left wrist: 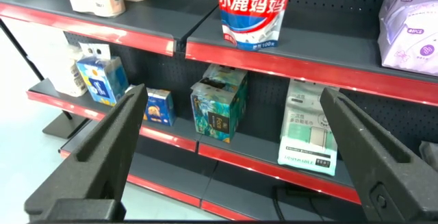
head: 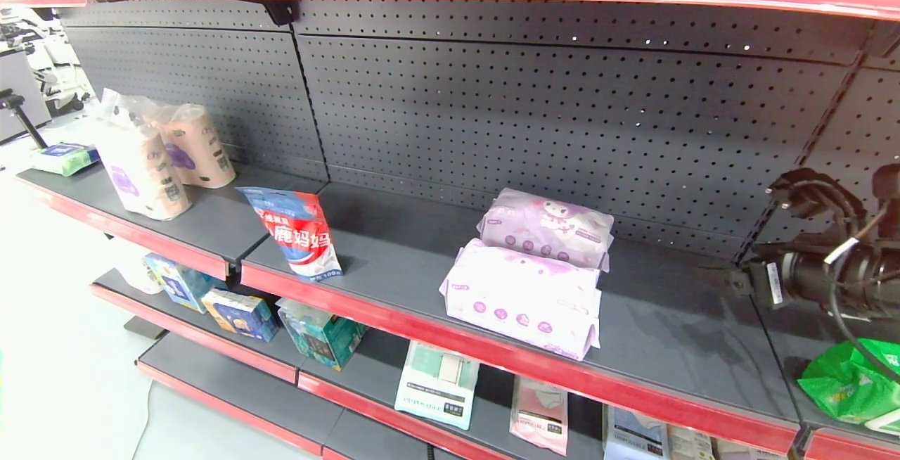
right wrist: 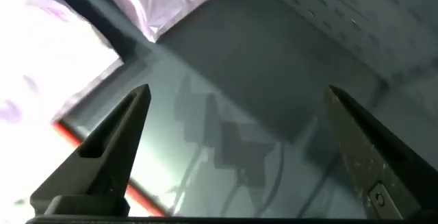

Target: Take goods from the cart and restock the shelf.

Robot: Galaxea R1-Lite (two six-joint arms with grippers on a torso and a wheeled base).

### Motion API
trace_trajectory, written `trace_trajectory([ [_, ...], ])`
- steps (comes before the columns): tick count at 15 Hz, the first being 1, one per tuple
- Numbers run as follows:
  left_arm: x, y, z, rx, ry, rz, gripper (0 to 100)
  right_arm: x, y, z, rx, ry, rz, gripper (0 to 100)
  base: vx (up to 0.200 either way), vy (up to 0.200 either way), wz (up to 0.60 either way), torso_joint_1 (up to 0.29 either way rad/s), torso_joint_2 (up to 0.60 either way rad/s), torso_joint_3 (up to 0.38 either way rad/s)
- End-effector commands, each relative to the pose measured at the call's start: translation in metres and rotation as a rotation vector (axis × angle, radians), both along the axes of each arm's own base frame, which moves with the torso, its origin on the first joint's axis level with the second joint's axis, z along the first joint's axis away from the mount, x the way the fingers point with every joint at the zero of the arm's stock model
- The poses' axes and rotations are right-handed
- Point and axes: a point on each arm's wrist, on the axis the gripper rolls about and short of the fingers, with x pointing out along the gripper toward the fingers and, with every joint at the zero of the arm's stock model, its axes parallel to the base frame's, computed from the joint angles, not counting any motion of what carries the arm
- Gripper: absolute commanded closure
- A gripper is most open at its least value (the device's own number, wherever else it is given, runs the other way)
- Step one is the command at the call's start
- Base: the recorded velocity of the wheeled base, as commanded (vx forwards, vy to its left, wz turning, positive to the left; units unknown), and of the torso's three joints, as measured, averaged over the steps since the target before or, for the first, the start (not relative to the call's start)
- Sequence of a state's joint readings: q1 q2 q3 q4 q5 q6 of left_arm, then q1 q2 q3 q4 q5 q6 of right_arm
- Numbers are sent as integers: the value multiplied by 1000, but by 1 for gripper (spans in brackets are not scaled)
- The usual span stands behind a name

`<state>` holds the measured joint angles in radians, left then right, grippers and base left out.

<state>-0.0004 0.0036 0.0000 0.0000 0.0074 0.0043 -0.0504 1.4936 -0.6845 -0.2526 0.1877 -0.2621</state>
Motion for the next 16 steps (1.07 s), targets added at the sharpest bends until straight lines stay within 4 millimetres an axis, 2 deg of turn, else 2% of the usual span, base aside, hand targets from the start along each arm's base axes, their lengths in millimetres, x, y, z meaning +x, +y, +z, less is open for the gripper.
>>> trace_trajectory([
  [1, 0, 0, 0, 0, -1, -1, 0, -50, 1, 14, 38, -85, -65, 0, 0, 0, 0, 0, 0, 0],
  [5, 0, 0, 0, 0, -1, 1, 0, -142, 5, 0, 38, -226, -78, 0, 0, 0, 0, 0, 0, 0],
  [7, 0, 0, 0, 0, -1, -1, 0, -179, 8, -14, 49, -310, -74, 0, 0, 0, 0, 0, 0, 0],
  [10, 0, 0, 0, 0, -1, -1, 0, -206, 10, -31, 104, -388, -77, 0, 0, 0, 0, 0, 0, 0],
  [12, 0, 0, 0, 0, -1, -1, 0, -224, 11, -54, 104, -436, -78, 0, 0, 0, 0, 0, 0, 0],
  [13, 0, 0, 0, 0, -1, 1, 0, -228, 11, -59, 104, -449, -77, 0, 0, 0, 0, 0, 0, 0],
  [16, 0, 0, 0, 0, -1, 2, 0, -258, 12, -89, 124, -502, -81, 0, 0, 0, 0, 0, 0, 0],
])
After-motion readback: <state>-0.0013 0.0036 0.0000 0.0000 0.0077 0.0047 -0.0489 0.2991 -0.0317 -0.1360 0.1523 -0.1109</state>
